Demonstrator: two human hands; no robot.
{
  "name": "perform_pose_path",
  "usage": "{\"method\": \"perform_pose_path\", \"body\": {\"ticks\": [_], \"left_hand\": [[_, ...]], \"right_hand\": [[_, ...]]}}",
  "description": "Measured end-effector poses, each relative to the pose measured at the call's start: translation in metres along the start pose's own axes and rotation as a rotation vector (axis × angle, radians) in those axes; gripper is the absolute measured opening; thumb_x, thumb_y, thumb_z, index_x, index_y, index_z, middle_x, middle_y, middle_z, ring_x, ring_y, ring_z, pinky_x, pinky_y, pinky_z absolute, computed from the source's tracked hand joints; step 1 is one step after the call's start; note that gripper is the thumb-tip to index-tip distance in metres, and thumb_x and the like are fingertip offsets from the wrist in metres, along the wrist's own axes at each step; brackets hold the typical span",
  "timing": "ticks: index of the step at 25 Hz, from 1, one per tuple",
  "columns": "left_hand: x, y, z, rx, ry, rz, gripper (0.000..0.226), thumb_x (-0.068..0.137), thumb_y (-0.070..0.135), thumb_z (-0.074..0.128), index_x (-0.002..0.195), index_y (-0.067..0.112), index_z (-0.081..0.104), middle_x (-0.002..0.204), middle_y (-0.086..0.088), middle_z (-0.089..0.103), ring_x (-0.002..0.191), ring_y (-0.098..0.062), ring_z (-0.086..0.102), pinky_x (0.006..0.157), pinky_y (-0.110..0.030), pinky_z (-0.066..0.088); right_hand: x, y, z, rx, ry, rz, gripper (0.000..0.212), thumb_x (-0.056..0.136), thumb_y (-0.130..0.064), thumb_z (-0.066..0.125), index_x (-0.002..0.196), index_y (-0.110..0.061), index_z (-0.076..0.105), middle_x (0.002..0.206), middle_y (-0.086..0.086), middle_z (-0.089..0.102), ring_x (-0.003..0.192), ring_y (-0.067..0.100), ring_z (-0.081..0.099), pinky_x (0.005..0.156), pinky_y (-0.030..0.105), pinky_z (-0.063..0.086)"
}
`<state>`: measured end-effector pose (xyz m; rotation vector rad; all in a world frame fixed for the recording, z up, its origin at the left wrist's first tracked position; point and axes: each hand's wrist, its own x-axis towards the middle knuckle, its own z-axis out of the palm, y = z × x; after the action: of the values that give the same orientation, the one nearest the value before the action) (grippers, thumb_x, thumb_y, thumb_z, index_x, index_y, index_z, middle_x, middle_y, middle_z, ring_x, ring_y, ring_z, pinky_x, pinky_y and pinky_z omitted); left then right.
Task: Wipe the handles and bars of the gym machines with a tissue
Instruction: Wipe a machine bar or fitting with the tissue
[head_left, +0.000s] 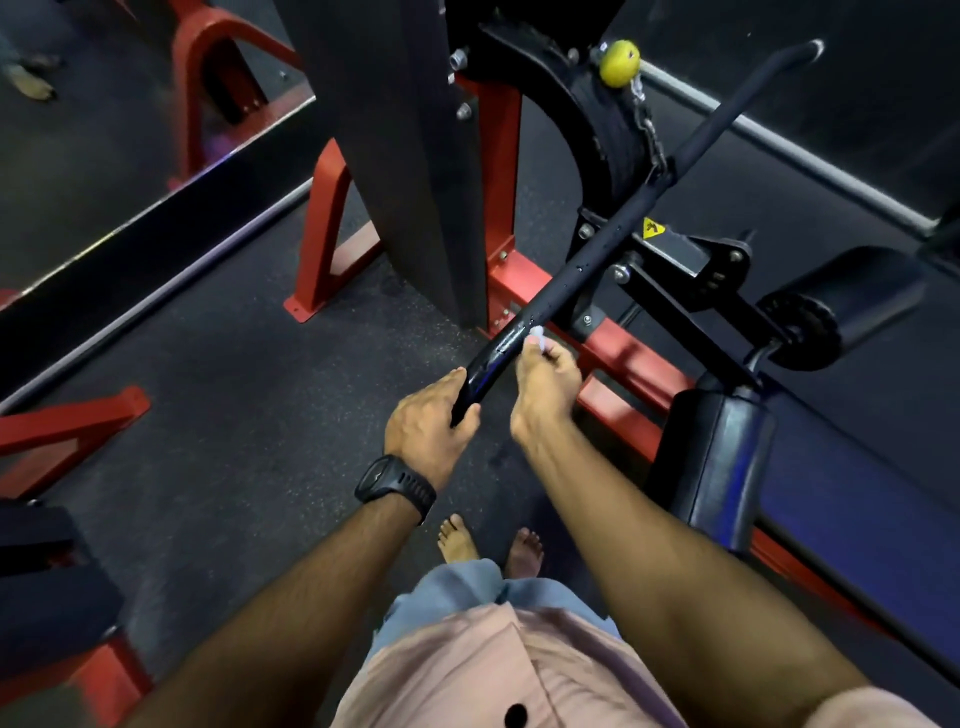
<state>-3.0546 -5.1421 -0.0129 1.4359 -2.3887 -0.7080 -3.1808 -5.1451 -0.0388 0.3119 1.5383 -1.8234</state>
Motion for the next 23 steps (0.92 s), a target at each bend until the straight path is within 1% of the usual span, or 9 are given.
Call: {"method": "perform_pose_path", "body": {"ticks": [2,7,9,11,13,14,16,20,23], "left_hand": [[0.004,-0.003,-0.002,0.006,-0.027,0.047,0.049,0.089,0.022,0.070,0.133,0.006,0.059,0.130,-0.009,0.064,0.115,-0.025,0.063,0.097,-0.033,0.046],[0.012,-0.017,0.002,-0.023,-0.034,0.092,0.050,0.086,0.023,0.072,0.131,0.005,0.061,0.129,-0.011,0.065,0.114,-0.026,0.064,0.097,-0.035,0.047],[0.011,-0.020,0.004,-0.046,-0.010,0.127,0.049,0.083,0.021,0.075,0.128,0.003,0.063,0.125,-0.013,0.067,0.110,-0.027,0.067,0.095,-0.036,0.050],[0.014,-0.025,0.004,-0.056,0.016,0.131,0.049,0.082,0.021,0.076,0.127,0.004,0.064,0.121,-0.012,0.069,0.106,-0.026,0.068,0.091,-0.036,0.052],[0.017,-0.030,0.003,-0.061,0.017,0.140,0.048,0.082,0.022,0.076,0.126,0.005,0.065,0.120,-0.011,0.069,0.105,-0.025,0.069,0.090,-0.036,0.053],[0.018,-0.032,0.002,-0.061,0.017,0.154,0.048,0.083,0.024,0.074,0.126,0.005,0.065,0.120,-0.011,0.069,0.106,-0.025,0.068,0.091,-0.037,0.053],[0.022,-0.033,0.000,-0.068,0.037,0.175,0.048,0.081,0.029,0.069,0.124,0.006,0.067,0.118,-0.009,0.070,0.105,-0.023,0.069,0.089,-0.036,0.054],[0.024,-0.031,0.004,-0.074,0.140,0.130,0.047,0.069,0.025,0.073,0.112,0.006,0.072,0.104,-0.008,0.075,0.089,-0.022,0.072,0.074,-0.030,0.057],[0.027,-0.033,0.007,-0.120,0.138,0.091,0.048,0.071,0.026,0.068,0.114,0.004,0.071,0.108,-0.010,0.074,0.093,-0.024,0.072,0.080,-0.034,0.057]], "right_hand": [[0.000,0.002,0.002,0.055,0.038,-0.006,0.011,0.096,-0.004,0.062,0.105,-0.007,0.064,0.093,0.000,0.067,0.086,0.009,0.063,0.086,0.021,0.052],[0.003,-0.002,0.011,0.156,0.058,0.007,0.017,0.096,0.000,0.060,0.086,-0.012,0.067,0.104,0.008,0.070,0.092,0.012,0.065,0.101,0.028,0.049],[0.008,-0.002,0.011,0.152,0.064,-0.011,0.015,0.097,-0.003,0.060,0.089,-0.012,0.069,0.104,0.003,0.073,0.094,0.010,0.066,0.098,0.027,0.051],[0.006,0.002,0.009,0.142,0.001,0.015,0.015,0.099,-0.003,0.057,0.090,-0.009,0.067,0.083,-0.006,0.072,0.078,0.004,0.066,0.085,0.020,0.054],[0.010,-0.001,0.009,0.131,-0.008,-0.041,0.013,0.097,-0.003,0.059,0.087,-0.009,0.066,0.077,-0.004,0.068,0.070,0.004,0.061,0.079,0.022,0.053],[0.016,-0.004,0.010,0.050,0.017,-0.148,0.012,0.096,-0.008,0.063,0.085,-0.012,0.066,0.079,-0.002,0.067,0.071,0.006,0.060,0.078,0.026,0.052],[0.018,-0.008,0.008,-0.354,0.026,-0.435,0.008,0.093,-0.019,0.068,0.085,-0.018,0.068,0.086,-0.004,0.070,0.079,0.009,0.064,0.080,0.032,0.052],[0.005,-0.013,-0.021,-0.960,-0.474,-0.990,0.012,0.091,-0.009,0.065,0.097,-0.015,0.072,0.102,-0.007,0.069,0.098,0.015,0.062,0.088,0.031,0.048],[0.028,-0.042,-0.007,-1.196,-0.520,-1.044,0.016,0.090,-0.005,0.064,0.096,-0.015,0.074,0.101,0.001,0.070,0.098,0.018,0.059,0.090,0.018,0.036]]}}
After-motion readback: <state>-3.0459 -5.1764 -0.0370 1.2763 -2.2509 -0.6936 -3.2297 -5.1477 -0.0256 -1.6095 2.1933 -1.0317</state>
